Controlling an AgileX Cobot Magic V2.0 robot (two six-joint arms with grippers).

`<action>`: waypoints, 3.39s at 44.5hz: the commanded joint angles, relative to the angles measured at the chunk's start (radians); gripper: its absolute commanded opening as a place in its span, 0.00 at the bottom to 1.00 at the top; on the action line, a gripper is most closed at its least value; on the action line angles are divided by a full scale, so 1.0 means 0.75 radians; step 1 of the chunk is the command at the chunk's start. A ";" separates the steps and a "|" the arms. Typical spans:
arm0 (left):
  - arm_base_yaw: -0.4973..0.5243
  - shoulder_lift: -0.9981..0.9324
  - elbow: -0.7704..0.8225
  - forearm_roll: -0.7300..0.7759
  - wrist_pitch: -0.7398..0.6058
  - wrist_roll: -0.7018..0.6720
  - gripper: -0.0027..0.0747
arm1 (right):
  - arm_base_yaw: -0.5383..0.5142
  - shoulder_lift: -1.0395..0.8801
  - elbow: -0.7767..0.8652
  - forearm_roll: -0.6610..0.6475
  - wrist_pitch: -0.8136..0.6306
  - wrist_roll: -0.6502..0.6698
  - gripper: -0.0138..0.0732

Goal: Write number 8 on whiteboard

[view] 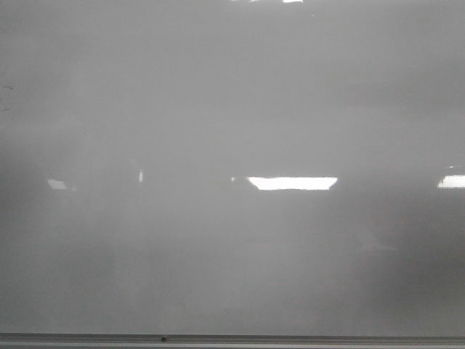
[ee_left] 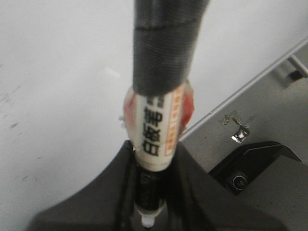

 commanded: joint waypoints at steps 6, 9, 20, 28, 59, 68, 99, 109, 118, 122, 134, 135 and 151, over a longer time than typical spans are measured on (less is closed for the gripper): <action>-0.270 0.039 -0.043 -0.073 -0.029 0.129 0.01 | -0.001 0.133 -0.075 0.317 -0.028 -0.365 0.78; -0.374 0.076 -0.043 -0.046 -0.029 0.137 0.01 | 0.009 0.160 -0.075 0.448 -0.010 -0.562 0.78; -0.681 0.179 -0.043 0.099 -0.029 0.137 0.01 | 0.258 0.208 -0.075 0.676 0.115 -1.090 0.78; -0.821 0.206 -0.043 0.132 -0.032 0.137 0.01 | 0.525 0.243 -0.075 0.678 0.141 -1.148 0.78; -0.934 0.210 -0.043 0.156 -0.077 0.137 0.01 | 0.834 0.384 -0.155 0.904 -0.001 -1.220 0.78; -0.934 0.210 -0.043 0.156 -0.100 0.137 0.01 | 0.834 0.384 -0.155 0.907 -0.008 -1.227 0.78; -0.934 0.210 -0.043 0.156 -0.103 0.137 0.01 | 0.834 0.435 -0.155 0.903 0.037 -1.234 0.31; -0.934 0.207 -0.043 0.156 -0.103 0.134 0.30 | 0.834 0.435 -0.155 0.903 0.048 -1.234 0.06; -0.931 0.187 -0.043 0.156 -0.108 0.120 0.53 | 0.834 0.422 -0.155 0.885 0.045 -1.231 0.02; -0.904 0.139 -0.043 0.172 -0.082 0.075 0.53 | 0.815 0.385 -0.155 0.817 0.045 -1.169 0.02; -0.655 -0.114 0.018 0.176 -0.150 -0.066 0.53 | 0.607 0.185 -0.150 0.492 0.113 -0.843 0.02; -0.631 -0.135 0.027 0.176 -0.163 -0.081 0.53 | 0.586 0.165 -0.148 0.476 0.118 -0.820 0.02; -0.182 -0.418 0.202 0.159 -0.264 -0.361 0.53 | 0.198 -0.234 0.255 0.446 -0.372 -0.423 0.02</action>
